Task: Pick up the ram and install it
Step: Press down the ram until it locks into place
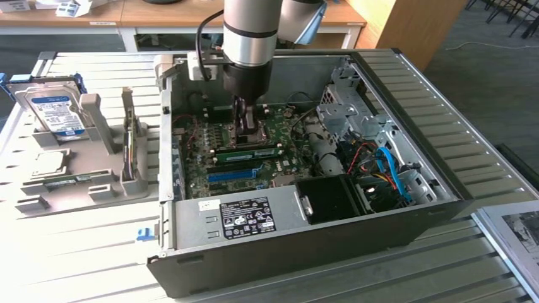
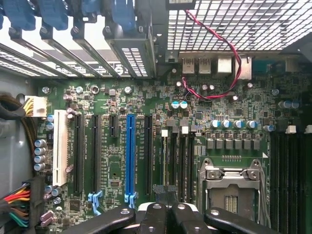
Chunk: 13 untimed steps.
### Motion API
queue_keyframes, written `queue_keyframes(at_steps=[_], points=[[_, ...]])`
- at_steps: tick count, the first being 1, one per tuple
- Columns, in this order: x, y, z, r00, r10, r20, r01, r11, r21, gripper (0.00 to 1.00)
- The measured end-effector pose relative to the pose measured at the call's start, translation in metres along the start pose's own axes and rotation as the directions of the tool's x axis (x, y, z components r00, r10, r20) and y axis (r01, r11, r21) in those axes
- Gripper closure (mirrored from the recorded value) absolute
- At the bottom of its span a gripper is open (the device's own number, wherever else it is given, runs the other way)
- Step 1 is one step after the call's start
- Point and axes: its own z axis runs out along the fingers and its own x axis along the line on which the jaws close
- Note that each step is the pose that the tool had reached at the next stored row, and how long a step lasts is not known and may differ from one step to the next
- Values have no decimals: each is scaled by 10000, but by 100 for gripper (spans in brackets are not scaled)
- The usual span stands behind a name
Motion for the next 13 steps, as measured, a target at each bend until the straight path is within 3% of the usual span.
queue_keyframes(at_steps=[13], points=[[4, 3, -84, 10000, 1, 1, -1, 10000, 0, 90]])
